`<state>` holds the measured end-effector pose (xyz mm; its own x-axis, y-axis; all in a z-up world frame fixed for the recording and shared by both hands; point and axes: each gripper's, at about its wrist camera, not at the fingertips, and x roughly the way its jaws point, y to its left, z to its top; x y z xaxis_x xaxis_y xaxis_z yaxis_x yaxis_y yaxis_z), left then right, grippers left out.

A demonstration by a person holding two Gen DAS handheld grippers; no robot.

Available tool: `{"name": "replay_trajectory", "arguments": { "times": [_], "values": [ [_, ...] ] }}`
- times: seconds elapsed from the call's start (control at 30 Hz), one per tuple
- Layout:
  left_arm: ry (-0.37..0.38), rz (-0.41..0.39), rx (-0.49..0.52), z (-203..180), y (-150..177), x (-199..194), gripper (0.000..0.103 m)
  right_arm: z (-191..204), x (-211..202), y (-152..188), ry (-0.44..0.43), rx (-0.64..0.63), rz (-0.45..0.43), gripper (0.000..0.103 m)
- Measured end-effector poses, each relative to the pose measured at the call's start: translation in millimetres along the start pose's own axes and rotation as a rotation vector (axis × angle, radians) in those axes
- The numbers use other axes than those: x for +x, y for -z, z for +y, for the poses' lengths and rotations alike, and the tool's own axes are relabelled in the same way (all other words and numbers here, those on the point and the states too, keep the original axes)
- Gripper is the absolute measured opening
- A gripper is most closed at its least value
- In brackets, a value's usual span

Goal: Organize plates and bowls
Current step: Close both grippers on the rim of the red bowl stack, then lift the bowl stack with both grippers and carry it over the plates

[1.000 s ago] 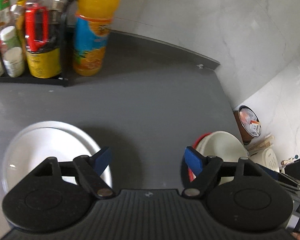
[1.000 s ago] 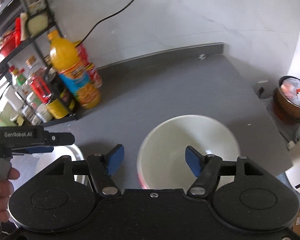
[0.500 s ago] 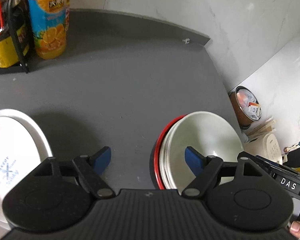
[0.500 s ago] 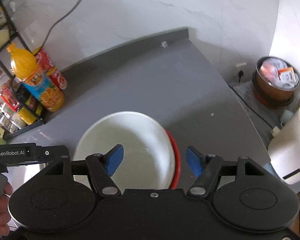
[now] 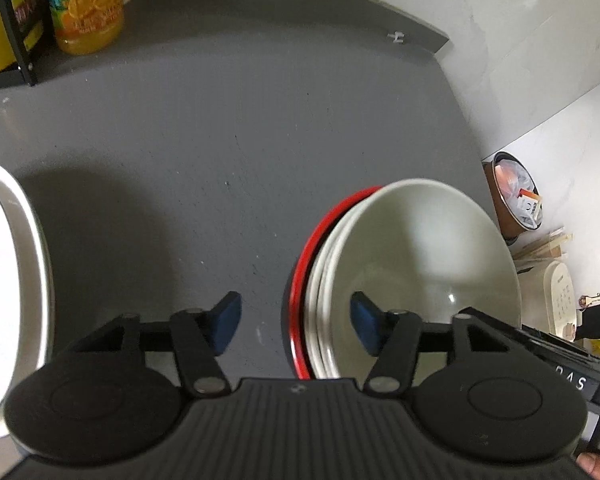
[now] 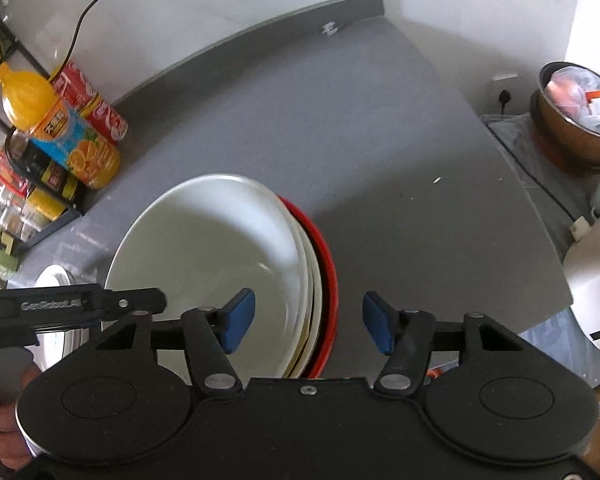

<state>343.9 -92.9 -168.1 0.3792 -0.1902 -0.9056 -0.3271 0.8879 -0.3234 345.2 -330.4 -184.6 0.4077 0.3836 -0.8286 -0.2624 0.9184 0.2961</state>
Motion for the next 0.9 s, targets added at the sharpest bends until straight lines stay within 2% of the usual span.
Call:
{"name": "replay_trajectory", "arguments": {
  "times": [0.13,0.23,0.3,0.4,0.53,0.9],
  "values": [
    [-0.025,0.034,-0.03,0.8,0.2,11.2,0.035,-0.2,4.3,1.1,0.003,-0.015,0.018,0.055],
    [-0.002,0.039,-0.05,2.7,1.5,13.4,0.029,-3.3,8.1,3.6,0.003,-0.01,0.036,0.049],
    [0.013,0.036,-0.049,2.1,1.9,12.3,0.024,-4.1,10.7,6.3,0.004,-0.014,0.052,0.032],
    [0.006,0.028,-0.031,-0.1,2.8,9.3,0.023,1.1,9.6,8.1,0.008,-0.046,0.049,0.027],
    [0.019,0.019,0.02,-0.9,8.1,2.9,0.023,4.9,7.3,9.5,0.031,-0.053,0.032,0.026],
    [0.043,-0.039,0.001,16.6,3.4,-27.3,0.023,23.7,-3.5,8.0,0.021,-0.064,-0.008,0.026]
  ]
}}
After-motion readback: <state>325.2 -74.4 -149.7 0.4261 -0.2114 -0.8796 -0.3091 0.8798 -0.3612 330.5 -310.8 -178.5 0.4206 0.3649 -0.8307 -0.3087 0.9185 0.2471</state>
